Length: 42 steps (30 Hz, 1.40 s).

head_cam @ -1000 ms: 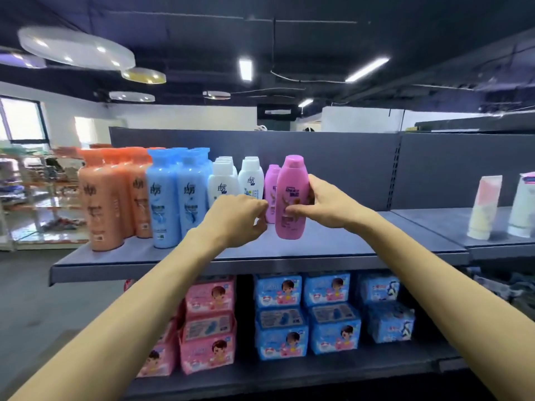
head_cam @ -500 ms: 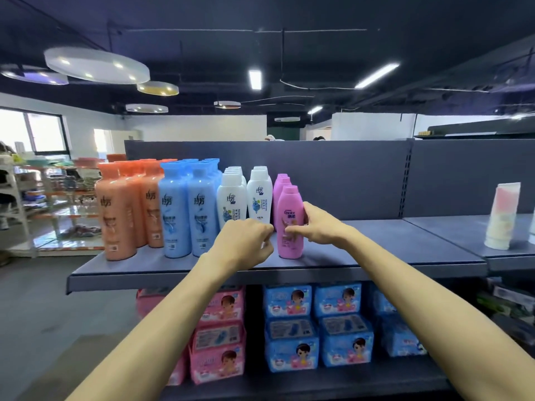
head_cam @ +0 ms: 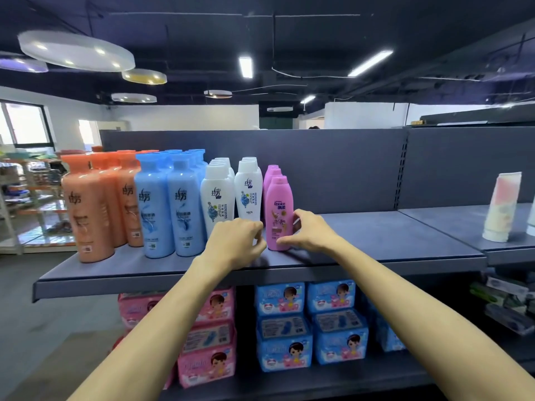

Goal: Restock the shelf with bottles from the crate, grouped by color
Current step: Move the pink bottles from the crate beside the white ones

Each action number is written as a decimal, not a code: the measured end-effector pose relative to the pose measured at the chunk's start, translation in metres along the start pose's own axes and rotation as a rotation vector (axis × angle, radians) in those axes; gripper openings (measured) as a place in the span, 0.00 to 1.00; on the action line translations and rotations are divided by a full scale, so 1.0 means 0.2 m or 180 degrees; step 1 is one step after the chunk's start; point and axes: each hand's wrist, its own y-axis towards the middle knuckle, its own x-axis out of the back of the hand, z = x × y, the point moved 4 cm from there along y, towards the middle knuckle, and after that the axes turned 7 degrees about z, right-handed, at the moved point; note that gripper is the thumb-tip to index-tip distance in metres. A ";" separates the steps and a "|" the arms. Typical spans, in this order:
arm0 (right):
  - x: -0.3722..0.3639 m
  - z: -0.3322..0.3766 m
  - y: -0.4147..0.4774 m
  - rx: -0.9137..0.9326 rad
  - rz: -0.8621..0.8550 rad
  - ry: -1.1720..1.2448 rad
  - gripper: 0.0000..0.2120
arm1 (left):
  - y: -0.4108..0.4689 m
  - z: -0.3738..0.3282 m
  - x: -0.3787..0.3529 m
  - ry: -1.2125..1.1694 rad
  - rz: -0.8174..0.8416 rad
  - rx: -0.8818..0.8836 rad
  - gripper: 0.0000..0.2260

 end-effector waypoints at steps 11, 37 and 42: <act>-0.03 -0.10 0.24 -0.0121 -0.0160 0.0099 0.24 | 0.16 0.04 -0.17 -0.0049 0.0113 0.0207 0.07; -0.07 -0.15 0.45 -0.0314 -0.0179 0.0072 0.23 | 0.32 0.02 -0.17 0.0161 0.0049 0.0161 0.07; -0.04 -0.15 0.39 -0.0481 -0.0276 -0.0079 0.27 | 0.28 0.03 -0.13 0.0207 0.0103 0.0163 0.08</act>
